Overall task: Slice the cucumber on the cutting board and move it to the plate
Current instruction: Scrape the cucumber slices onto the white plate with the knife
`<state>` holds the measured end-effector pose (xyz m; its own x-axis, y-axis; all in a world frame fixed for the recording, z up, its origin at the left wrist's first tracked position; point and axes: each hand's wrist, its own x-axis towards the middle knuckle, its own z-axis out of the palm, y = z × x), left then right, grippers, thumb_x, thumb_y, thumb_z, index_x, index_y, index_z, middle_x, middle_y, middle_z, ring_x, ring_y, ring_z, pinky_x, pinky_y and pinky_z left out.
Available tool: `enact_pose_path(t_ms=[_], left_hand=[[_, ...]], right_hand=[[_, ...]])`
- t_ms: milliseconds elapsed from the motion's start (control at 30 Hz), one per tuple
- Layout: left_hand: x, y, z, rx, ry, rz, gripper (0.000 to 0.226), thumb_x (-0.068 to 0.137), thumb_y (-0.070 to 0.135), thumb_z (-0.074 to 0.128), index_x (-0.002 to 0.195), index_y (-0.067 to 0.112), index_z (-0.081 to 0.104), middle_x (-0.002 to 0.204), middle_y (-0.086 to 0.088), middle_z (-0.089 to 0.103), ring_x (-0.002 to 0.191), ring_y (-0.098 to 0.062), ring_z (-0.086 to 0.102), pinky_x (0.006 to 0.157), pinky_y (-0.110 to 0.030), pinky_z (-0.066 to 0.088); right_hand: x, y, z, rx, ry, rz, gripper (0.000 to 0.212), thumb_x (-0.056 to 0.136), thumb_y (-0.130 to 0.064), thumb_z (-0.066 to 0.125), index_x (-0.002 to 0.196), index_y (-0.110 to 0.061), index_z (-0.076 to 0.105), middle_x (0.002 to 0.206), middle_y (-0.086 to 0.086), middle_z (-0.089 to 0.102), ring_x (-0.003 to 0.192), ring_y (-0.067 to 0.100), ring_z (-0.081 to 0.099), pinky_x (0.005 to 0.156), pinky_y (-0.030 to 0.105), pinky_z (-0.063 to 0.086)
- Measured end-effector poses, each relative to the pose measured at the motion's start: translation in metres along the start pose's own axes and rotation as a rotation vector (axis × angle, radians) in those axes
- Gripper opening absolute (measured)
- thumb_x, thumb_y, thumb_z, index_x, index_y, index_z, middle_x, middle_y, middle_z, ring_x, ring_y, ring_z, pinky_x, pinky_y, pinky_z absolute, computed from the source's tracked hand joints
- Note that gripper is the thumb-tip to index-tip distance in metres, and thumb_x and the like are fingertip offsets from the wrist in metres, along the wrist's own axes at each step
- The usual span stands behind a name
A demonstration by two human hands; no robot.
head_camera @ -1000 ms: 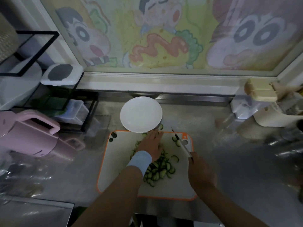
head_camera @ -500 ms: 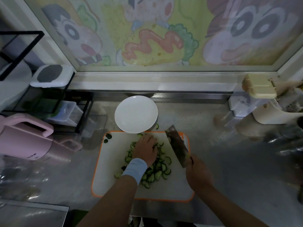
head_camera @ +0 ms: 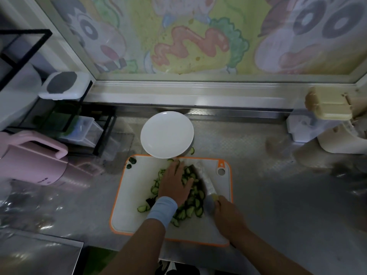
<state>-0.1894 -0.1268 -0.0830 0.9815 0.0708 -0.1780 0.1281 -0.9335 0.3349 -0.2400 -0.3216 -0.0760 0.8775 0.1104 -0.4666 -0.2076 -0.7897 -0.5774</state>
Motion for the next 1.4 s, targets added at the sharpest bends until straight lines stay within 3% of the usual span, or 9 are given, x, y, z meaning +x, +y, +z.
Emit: enact_pose_path(t_ms=[300, 400, 500, 567, 733, 900, 1167, 1267, 1400], left_hand=[[-0.016, 0.004, 0.005, -0.064, 0.062, 0.11, 0.081, 0.082, 0.067, 0.041, 0.147, 0.022, 0.027, 0.149, -0.005, 0.031, 0.137, -0.023, 0.026, 0.112, -0.033, 0.019], [-0.021, 0.007, 0.003, -0.078, 0.068, 0.116, 0.084, 0.081, 0.07, 0.042, 0.147, 0.021, 0.027, 0.15, -0.007, 0.029, 0.138, -0.027, 0.024, 0.113, -0.039, 0.02], [-0.023, 0.009, -0.004, -0.077, 0.074, 0.12, 0.084, 0.082, 0.069, 0.042, 0.148, 0.02, 0.026, 0.153, -0.007, 0.023, 0.14, -0.027, 0.017, 0.115, -0.039, 0.013], [-0.022, 0.011, -0.012, -0.104, 0.094, 0.109, 0.082, 0.083, 0.067, 0.042, 0.148, 0.02, 0.026, 0.154, -0.006, 0.021, 0.142, -0.026, 0.013, 0.115, -0.036, 0.008], [-0.004, 0.002, -0.039, -0.168, 0.201, 0.166, 0.075, 0.084, 0.057, 0.05, 0.143, 0.013, 0.036, 0.149, -0.01, 0.03, 0.139, -0.028, 0.02, 0.114, -0.038, 0.013], [0.037, -0.008, -0.071, -0.169, 0.215, 0.214, 0.075, 0.084, 0.06, 0.045, 0.145, 0.017, 0.031, 0.153, -0.006, 0.021, 0.141, -0.023, 0.01, 0.114, -0.034, 0.005], [0.119, -0.018, -0.101, -0.186, 0.062, 0.178, 0.085, 0.083, 0.059, 0.053, 0.149, 0.023, 0.014, 0.156, 0.001, 0.005, 0.143, -0.019, -0.002, 0.116, -0.04, 0.008], [0.144, -0.023, -0.099, -0.23, 0.071, 0.16, 0.082, 0.084, 0.058, 0.053, 0.149, 0.024, 0.016, 0.155, 0.002, 0.01, 0.142, -0.019, 0.005, 0.116, -0.04, 0.013], [0.164, -0.035, -0.092, -0.305, 0.071, 0.088, 0.068, 0.086, 0.047, 0.056, 0.143, 0.025, 0.028, 0.15, 0.001, 0.024, 0.138, -0.018, 0.017, 0.114, -0.039, 0.023]], right_hand=[[0.009, -0.021, 0.013, 0.276, -0.216, -0.039, 0.032, 0.105, -0.03, 0.028, 0.115, -0.018, 0.056, 0.114, 0.0, 0.055, 0.107, 0.024, 0.052, 0.089, 0.029, 0.04], [0.009, -0.025, 0.008, 0.354, -0.182, -0.046, 0.025, 0.104, -0.03, 0.033, 0.092, -0.031, 0.054, 0.097, -0.005, 0.055, 0.093, 0.019, 0.051, 0.082, 0.031, 0.041], [0.012, -0.025, 0.002, 0.396, -0.137, -0.046, 0.027, 0.103, -0.026, 0.036, 0.104, -0.019, 0.062, 0.103, -0.001, 0.06, 0.096, 0.018, 0.055, 0.085, 0.037, 0.047], [0.014, -0.031, -0.003, 0.378, -0.116, -0.04, 0.027, 0.102, -0.024, 0.038, 0.087, -0.016, 0.059, 0.087, 0.002, 0.06, 0.081, 0.022, 0.054, 0.073, 0.042, 0.045], [0.025, -0.068, -0.017, 0.363, -0.057, -0.068, 0.034, 0.1, -0.018, 0.042, 0.066, -0.022, 0.046, 0.067, -0.002, 0.051, 0.063, 0.016, 0.046, 0.059, 0.03, 0.033], [0.056, -0.103, -0.024, 0.398, 0.014, -0.071, 0.038, 0.1, -0.017, 0.041, 0.063, -0.022, 0.048, 0.062, -0.002, 0.051, 0.059, 0.018, 0.046, 0.059, 0.034, 0.034], [0.118, -0.157, -0.055, 0.203, 0.065, -0.072, 0.031, 0.1, -0.018, 0.037, 0.076, -0.017, 0.057, 0.073, -0.001, 0.056, 0.068, 0.015, 0.053, 0.059, 0.027, 0.039], [0.142, -0.166, -0.061, 0.087, 0.057, -0.072, 0.032, 0.102, -0.028, 0.032, 0.082, -0.019, 0.055, 0.077, 0.0, 0.058, 0.069, 0.013, 0.055, 0.056, 0.024, 0.04], [0.163, -0.174, -0.062, -0.03, 0.033, -0.098, 0.029, 0.1, -0.036, 0.036, 0.093, -0.016, 0.055, 0.087, 0.002, 0.064, 0.081, 0.022, 0.063, 0.071, 0.037, 0.056]])
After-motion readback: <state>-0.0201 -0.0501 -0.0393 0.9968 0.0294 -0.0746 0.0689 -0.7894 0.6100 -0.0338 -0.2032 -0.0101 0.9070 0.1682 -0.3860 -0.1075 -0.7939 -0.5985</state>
